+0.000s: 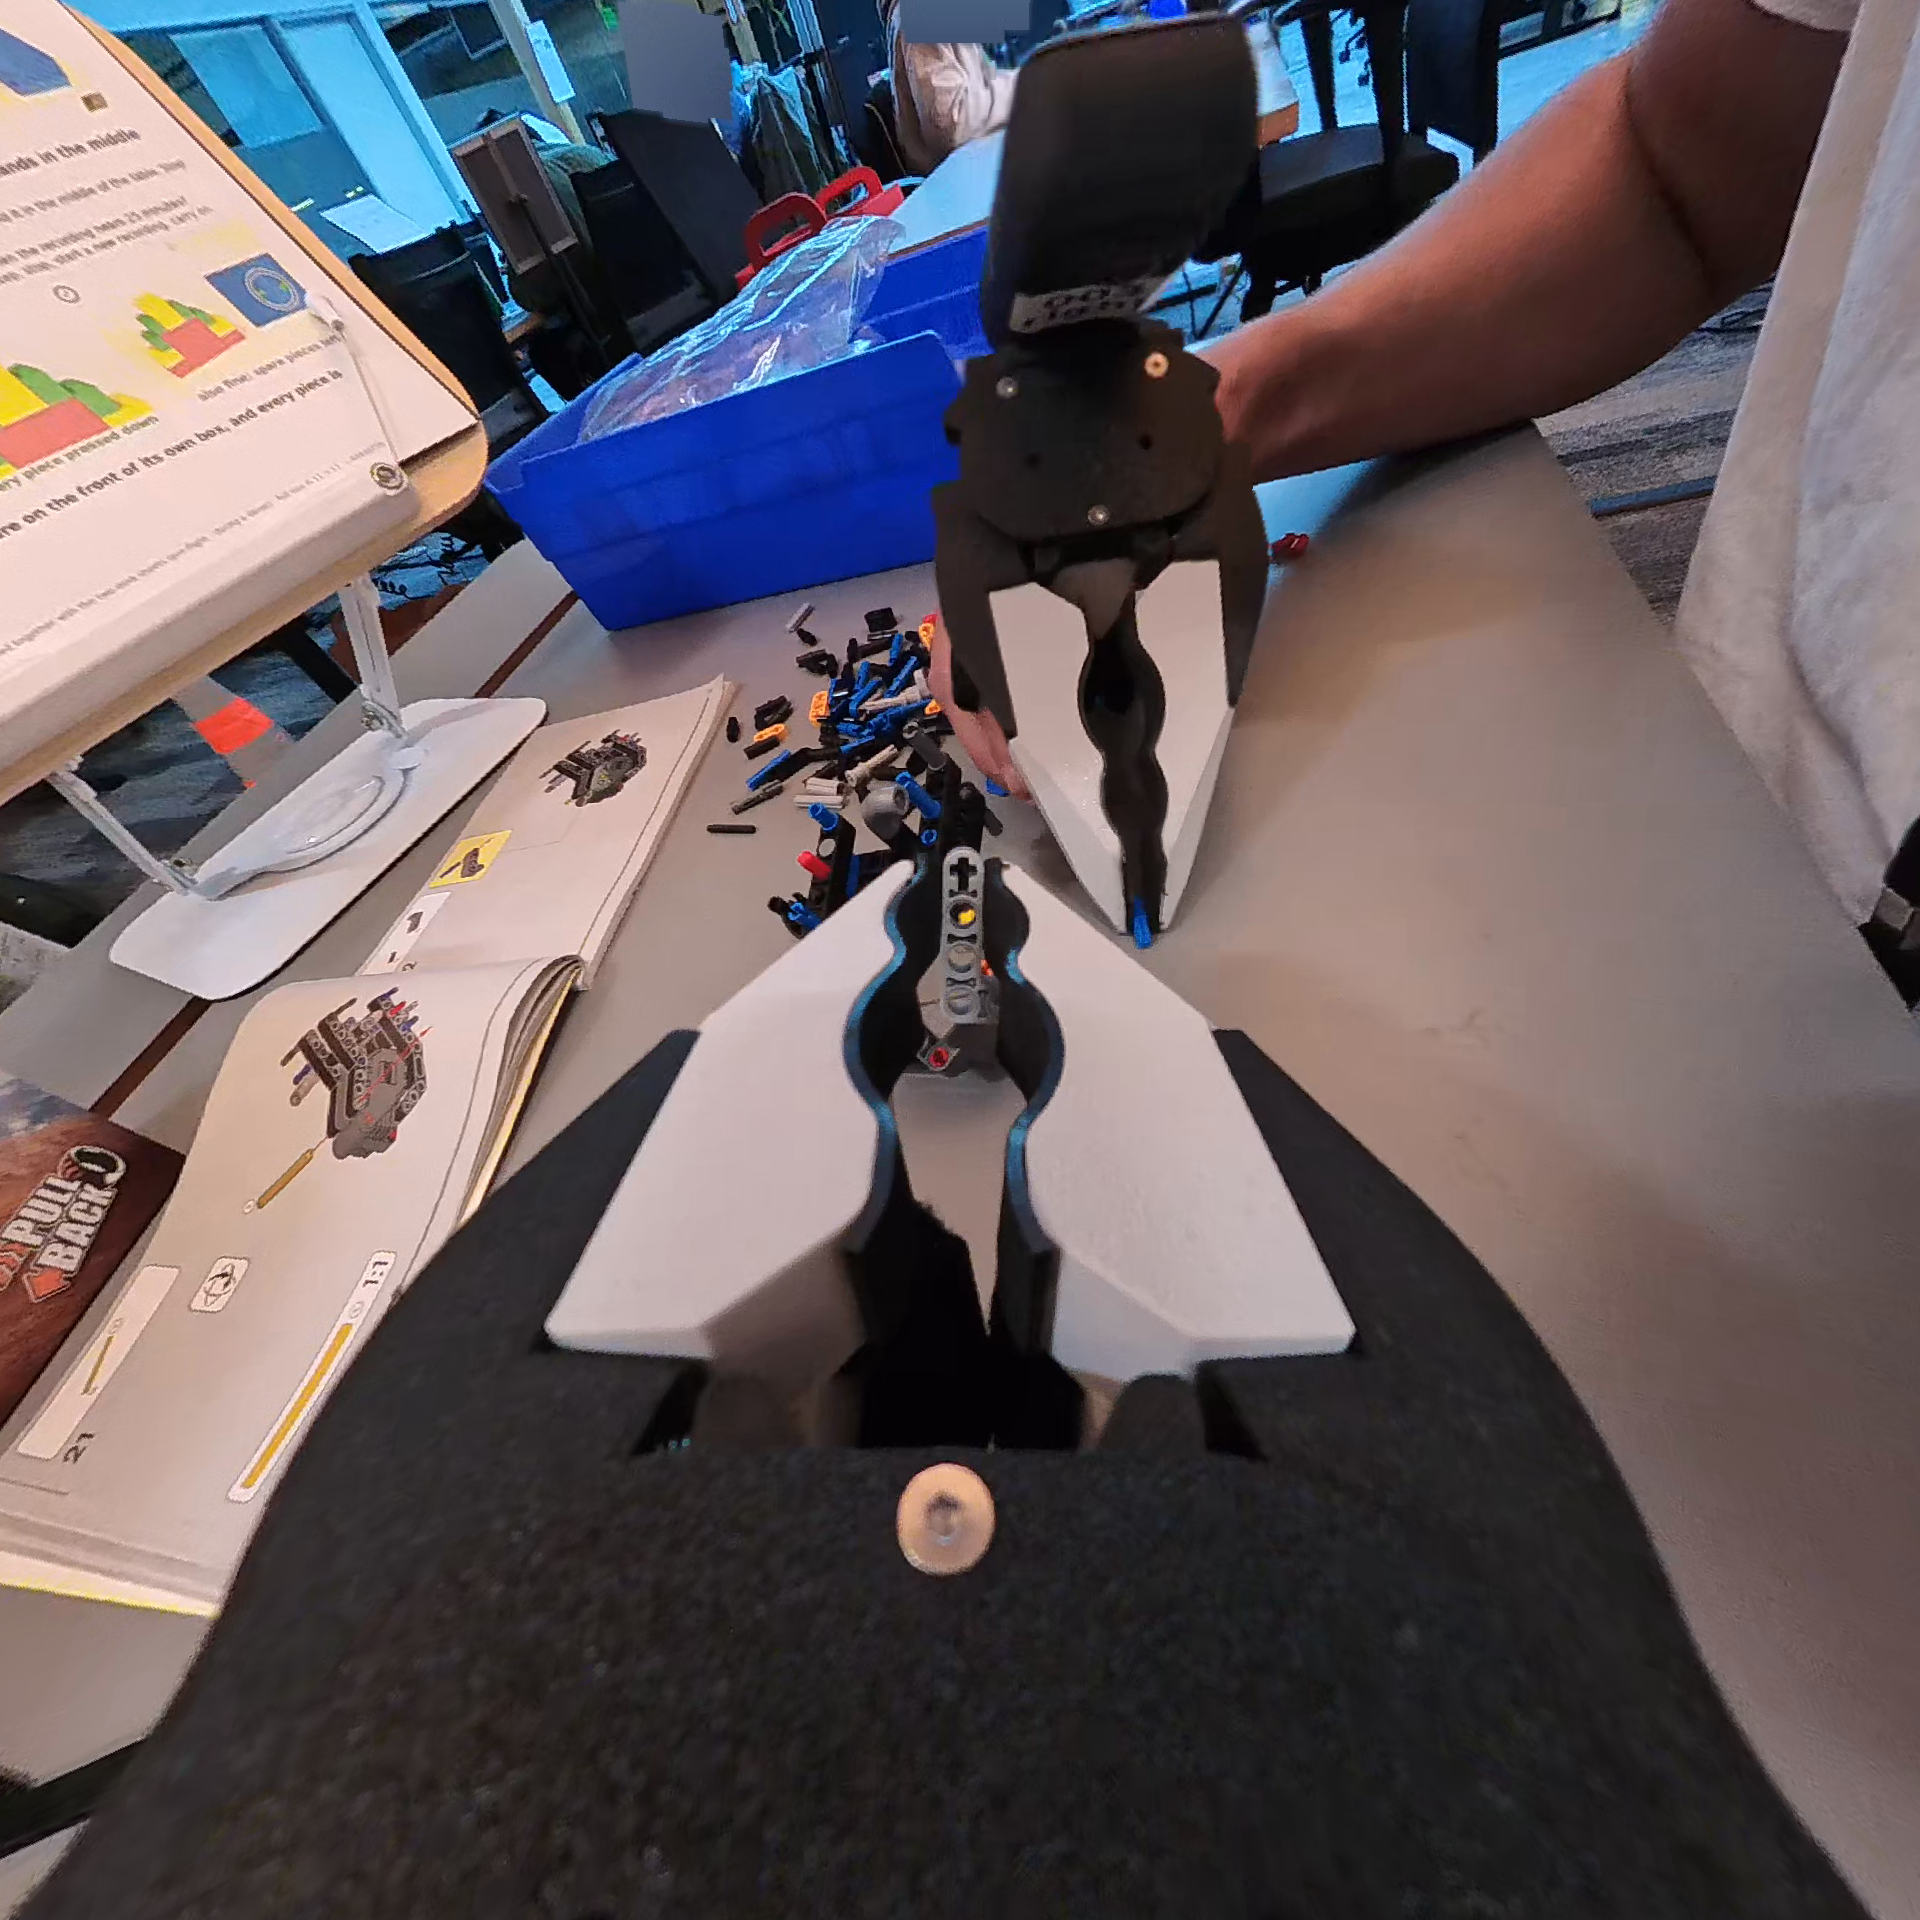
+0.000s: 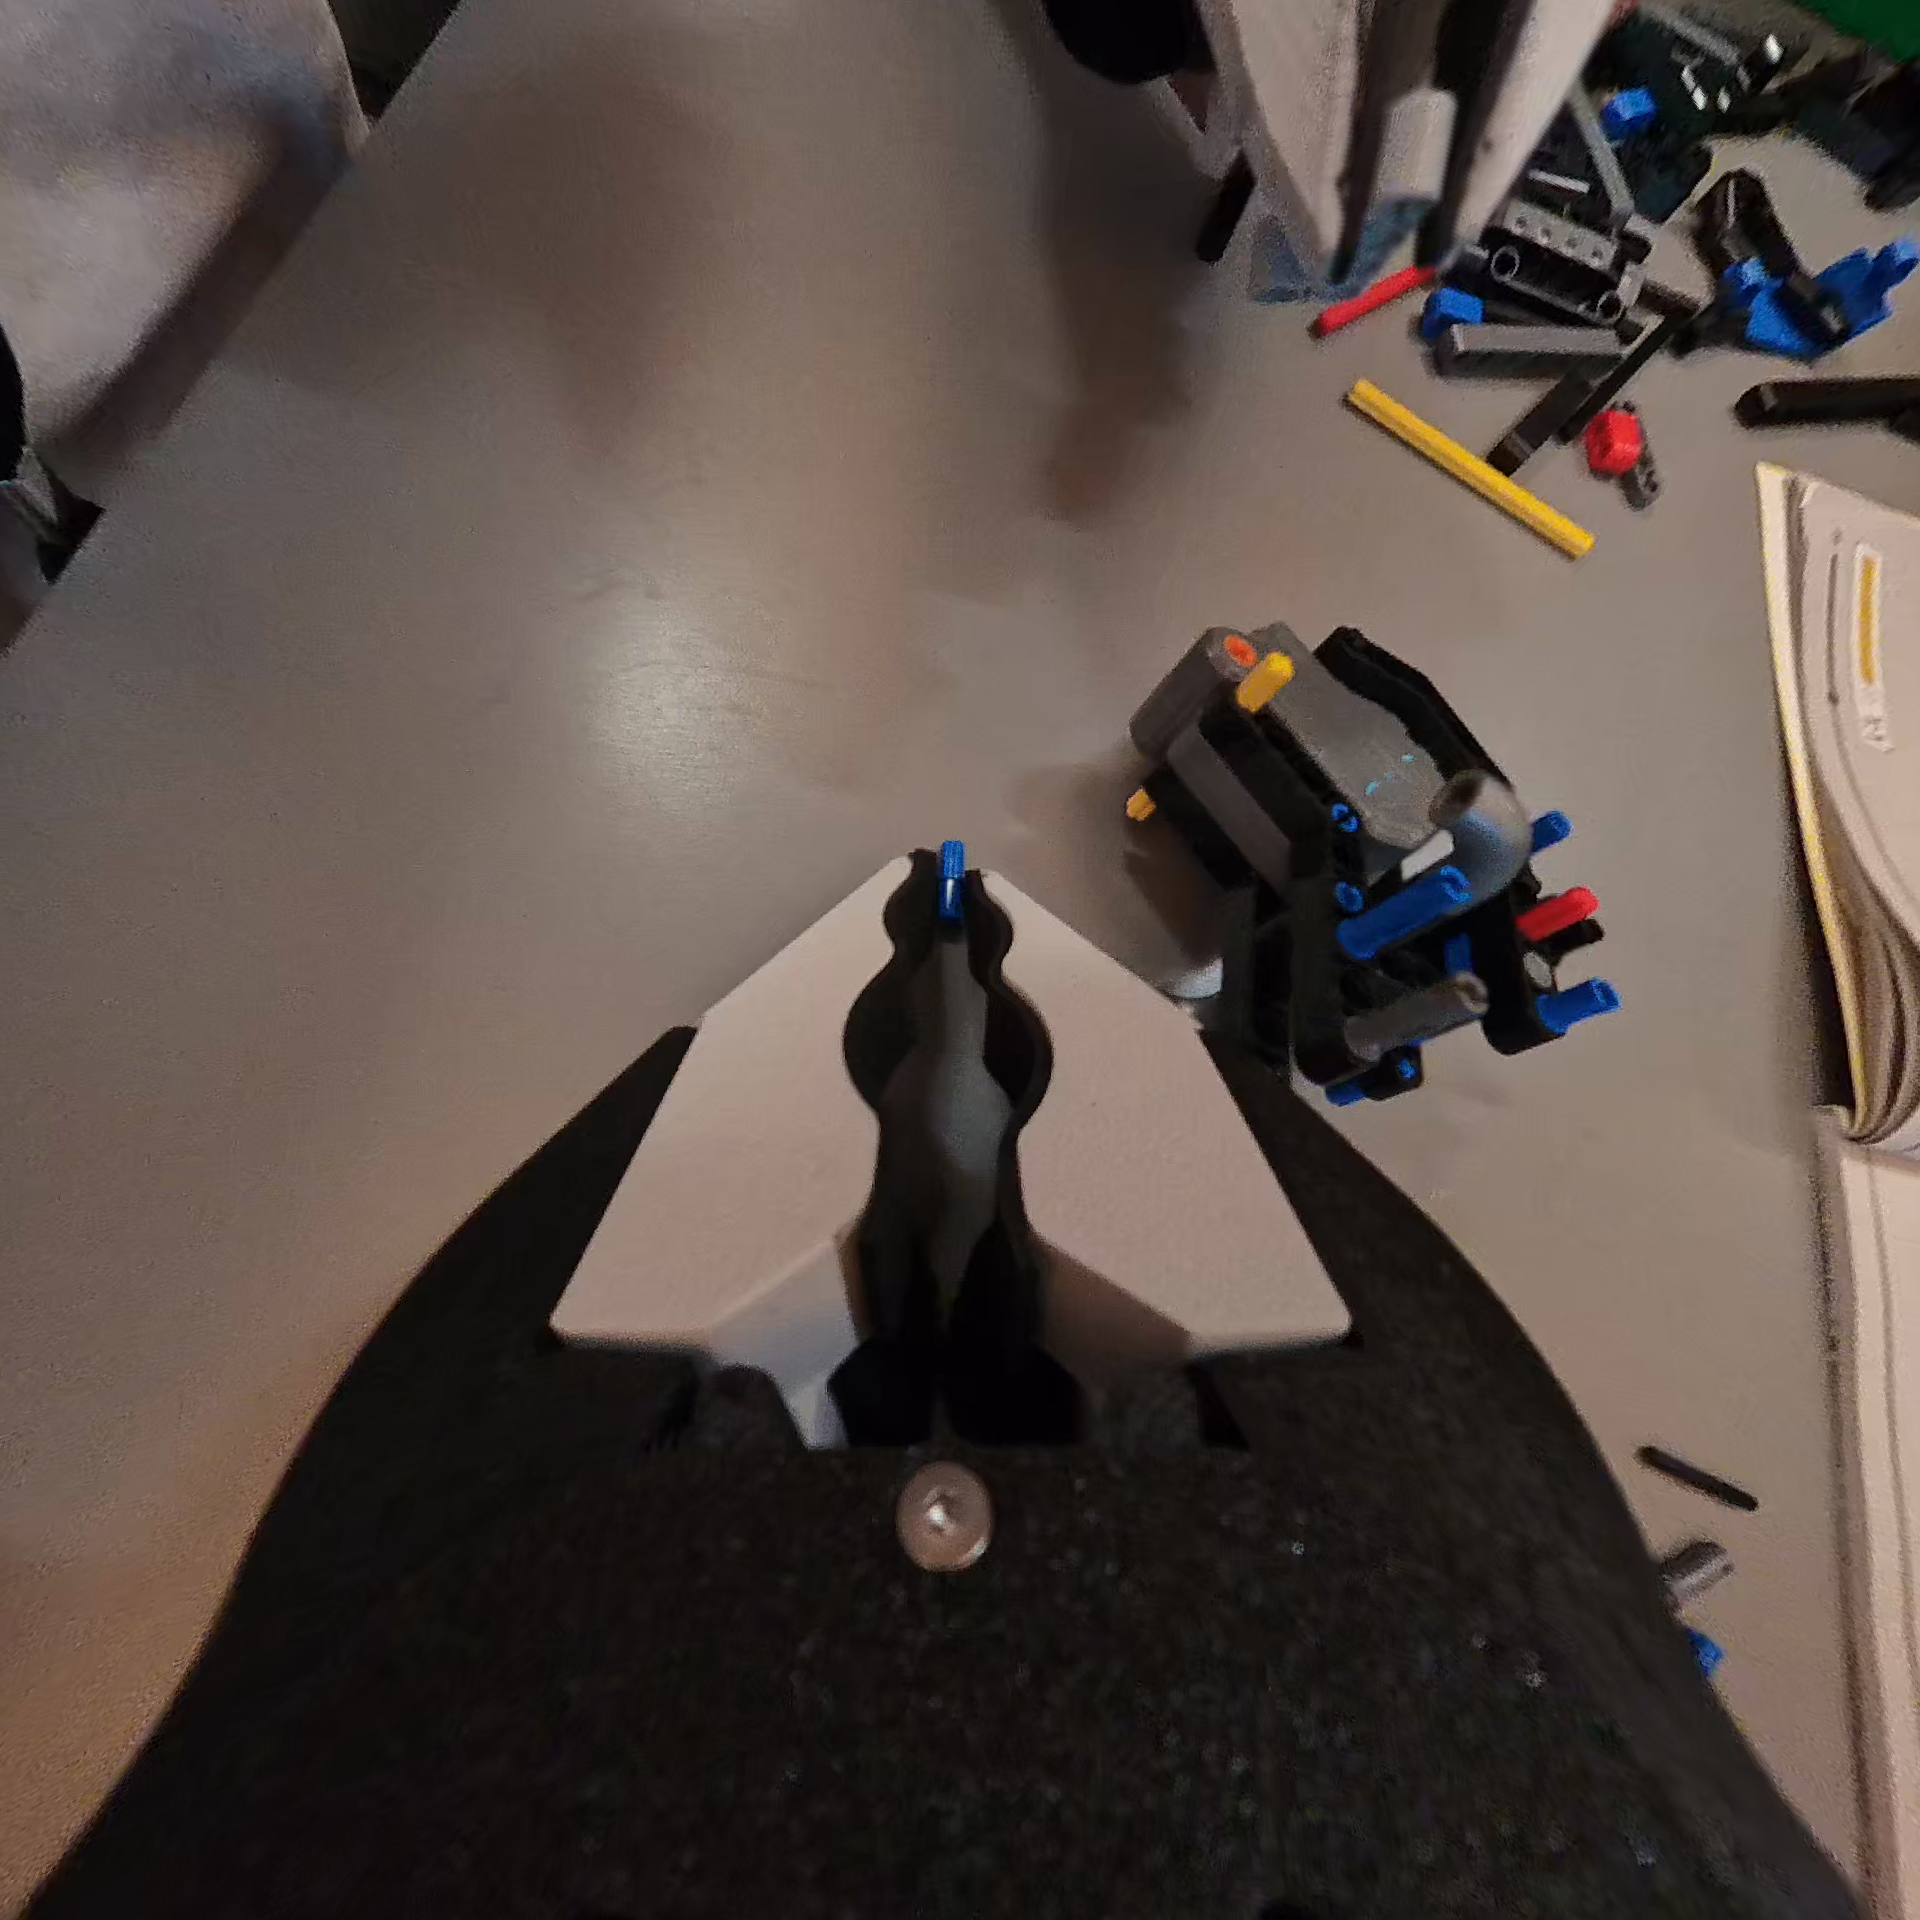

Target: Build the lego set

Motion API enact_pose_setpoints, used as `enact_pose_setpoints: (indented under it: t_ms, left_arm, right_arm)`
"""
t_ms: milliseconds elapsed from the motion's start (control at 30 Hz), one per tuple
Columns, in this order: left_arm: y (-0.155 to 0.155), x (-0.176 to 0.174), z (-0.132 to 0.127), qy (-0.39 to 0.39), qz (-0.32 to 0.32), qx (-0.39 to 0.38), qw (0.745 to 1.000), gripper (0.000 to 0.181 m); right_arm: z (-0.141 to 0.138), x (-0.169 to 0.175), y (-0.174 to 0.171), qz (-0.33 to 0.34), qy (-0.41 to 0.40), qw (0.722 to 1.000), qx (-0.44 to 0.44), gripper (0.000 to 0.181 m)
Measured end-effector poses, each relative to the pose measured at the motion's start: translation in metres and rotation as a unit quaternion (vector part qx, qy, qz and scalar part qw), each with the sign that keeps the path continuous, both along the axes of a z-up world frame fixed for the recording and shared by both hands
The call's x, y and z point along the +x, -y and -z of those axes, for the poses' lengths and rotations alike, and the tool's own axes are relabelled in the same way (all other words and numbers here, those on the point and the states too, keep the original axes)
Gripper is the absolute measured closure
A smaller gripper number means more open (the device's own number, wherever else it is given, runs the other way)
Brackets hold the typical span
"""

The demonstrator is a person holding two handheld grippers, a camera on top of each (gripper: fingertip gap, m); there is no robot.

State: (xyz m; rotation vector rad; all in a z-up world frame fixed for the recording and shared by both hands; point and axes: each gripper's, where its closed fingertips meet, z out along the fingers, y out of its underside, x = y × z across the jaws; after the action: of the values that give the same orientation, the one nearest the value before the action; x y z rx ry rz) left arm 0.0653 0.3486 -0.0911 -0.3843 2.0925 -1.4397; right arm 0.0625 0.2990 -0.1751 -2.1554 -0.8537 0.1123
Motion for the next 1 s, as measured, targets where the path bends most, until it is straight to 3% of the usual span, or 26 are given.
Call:
enact_pose_setpoints:
  t_ms: [33, 200, 400, 700, 1000]
  left_arm:
    - [0.0, 0.0, -0.001, -0.004, 0.0, -0.005, 1.0, 0.176]
    - [0.005, -0.005, -0.007, -0.053, 0.017, -0.068, 0.996, 0.176]
    - [0.018, -0.016, -0.002, -0.068, 0.042, -0.085, 0.993, 0.176]
    - [0.036, -0.035, -0.006, -0.07, 0.094, -0.096, 0.988, 0.176]
    - [0.043, -0.041, -0.006, -0.081, 0.118, -0.096, 0.985, 0.176]
  right_arm:
    - [0.0, 0.0, -0.001, 0.0, 0.009, 1.0, 0.005, 0.177]
    - [-0.006, 0.0, -0.004, 0.02, 0.003, 1.0, 0.002, 0.178]
    - [-0.077, -0.021, -0.016, 0.03, -0.183, 0.975, 0.122, 0.178]
    - [-0.094, -0.03, -0.016, 0.015, -0.217, 0.962, 0.168, 0.178]
    - [-0.089, -0.04, -0.015, -0.012, -0.17, 0.971, 0.167, 0.178]
